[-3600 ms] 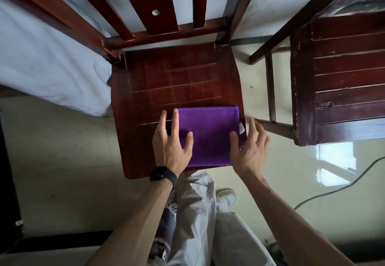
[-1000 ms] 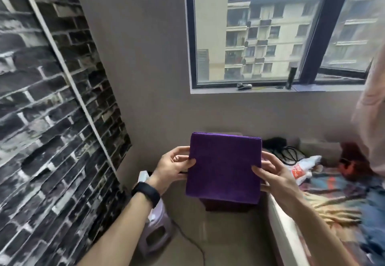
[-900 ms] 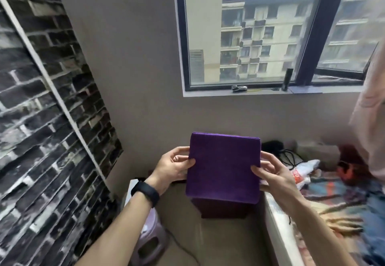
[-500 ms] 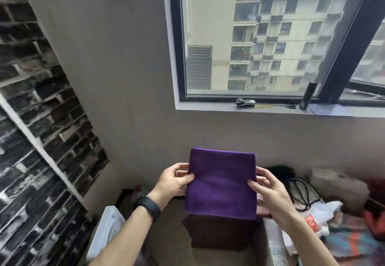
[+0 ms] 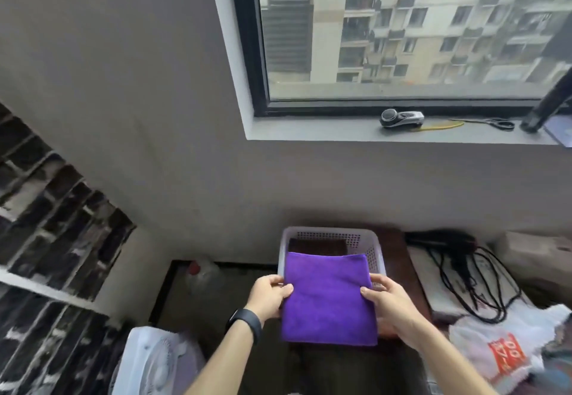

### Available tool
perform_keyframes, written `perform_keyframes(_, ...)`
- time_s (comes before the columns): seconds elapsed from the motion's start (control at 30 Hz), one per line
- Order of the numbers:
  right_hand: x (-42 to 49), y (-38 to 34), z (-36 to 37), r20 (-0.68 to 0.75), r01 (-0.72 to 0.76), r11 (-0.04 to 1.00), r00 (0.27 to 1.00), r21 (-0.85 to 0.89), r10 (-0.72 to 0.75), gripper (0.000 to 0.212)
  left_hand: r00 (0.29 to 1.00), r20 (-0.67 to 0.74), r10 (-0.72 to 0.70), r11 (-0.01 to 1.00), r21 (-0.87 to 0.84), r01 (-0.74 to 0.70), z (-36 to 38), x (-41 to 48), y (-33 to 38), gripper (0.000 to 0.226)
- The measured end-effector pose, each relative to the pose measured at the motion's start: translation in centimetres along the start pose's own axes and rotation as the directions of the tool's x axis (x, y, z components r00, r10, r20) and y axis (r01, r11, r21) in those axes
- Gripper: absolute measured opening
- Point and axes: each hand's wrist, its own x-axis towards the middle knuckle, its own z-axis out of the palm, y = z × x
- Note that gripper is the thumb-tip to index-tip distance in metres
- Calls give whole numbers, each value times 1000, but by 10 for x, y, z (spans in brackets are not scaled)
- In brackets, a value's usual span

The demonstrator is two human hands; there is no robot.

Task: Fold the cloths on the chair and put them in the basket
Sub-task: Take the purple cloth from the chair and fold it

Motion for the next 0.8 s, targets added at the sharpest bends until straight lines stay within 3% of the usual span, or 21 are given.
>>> perform_keyframes(0.17,47,-1,13,-63,-181,981,982,-65,177,17,987,-20,-157,981,116,158,-2,73,0,33)
perform_keyframes(0.27,72,-4,14,-97,-258,964,963,-69,251,19,981,-46,-188,961,197,194,6,99,6,19)
perform_keyframes(0.33,91,-6,14,-119,-263,961,960,-85,252,23,983,-62,-175,954,238,185,12,108,15,12)
perform_keyframes(0.47,126,-19,19,-112,-207,969,975,-137,193,26,991,-101,-91,949,294,118,17,134,24,25)
perform_keyframes(0.8,179,-17,24,-55,-189,952,982,-242,181,28,978,-166,-125,956,243,164,23,169,18,32)
